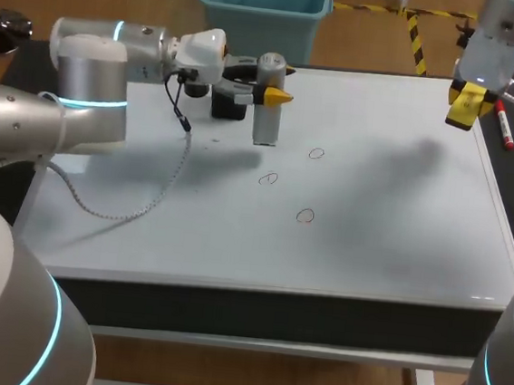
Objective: Pick up the inspection probe, press it on each red-marked spot on the whiteboard one by one, put down the probe, pick up the eraser, and wipe off all the red marks.
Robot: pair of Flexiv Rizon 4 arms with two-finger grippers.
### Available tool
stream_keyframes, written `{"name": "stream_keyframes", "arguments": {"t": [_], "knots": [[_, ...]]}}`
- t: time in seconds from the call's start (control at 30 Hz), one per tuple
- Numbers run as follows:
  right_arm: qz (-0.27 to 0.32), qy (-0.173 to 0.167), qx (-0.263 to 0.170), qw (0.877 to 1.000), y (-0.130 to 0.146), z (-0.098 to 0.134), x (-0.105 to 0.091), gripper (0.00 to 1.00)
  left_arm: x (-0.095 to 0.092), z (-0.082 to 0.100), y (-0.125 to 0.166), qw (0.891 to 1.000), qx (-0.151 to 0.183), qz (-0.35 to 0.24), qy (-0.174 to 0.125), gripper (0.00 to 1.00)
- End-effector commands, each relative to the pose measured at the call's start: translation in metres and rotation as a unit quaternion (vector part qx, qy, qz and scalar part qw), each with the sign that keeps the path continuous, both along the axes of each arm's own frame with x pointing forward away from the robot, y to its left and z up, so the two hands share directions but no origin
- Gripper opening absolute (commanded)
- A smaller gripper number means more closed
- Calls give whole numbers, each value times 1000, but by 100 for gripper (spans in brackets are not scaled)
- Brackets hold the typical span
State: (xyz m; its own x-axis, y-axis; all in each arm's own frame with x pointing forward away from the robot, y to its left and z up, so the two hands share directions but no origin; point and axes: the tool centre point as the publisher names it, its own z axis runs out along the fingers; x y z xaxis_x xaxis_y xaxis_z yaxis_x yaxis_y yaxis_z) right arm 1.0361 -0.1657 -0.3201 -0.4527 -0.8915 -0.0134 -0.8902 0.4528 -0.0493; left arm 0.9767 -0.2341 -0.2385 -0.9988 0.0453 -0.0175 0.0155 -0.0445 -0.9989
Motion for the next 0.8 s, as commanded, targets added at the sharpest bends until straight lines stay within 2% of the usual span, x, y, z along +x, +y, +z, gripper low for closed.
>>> {"name": "stream_keyframes", "arguments": {"t": [0.03, 0.37, 0.8], "knots": [[1, 0, -2, 1000, -1, 1, -1, 0, -13, -1, -10, 1000, -1, 12, 2, 0], [1, 0, -2, 1000, -1, 1, -1, 0, -38, -13, -13, 1000, -5, 16, 6, 0], [1, 0, -2, 1000, -1, 1, -1, 0, -50, -35, -6, 999, -32, 26, 11, 0]]}}
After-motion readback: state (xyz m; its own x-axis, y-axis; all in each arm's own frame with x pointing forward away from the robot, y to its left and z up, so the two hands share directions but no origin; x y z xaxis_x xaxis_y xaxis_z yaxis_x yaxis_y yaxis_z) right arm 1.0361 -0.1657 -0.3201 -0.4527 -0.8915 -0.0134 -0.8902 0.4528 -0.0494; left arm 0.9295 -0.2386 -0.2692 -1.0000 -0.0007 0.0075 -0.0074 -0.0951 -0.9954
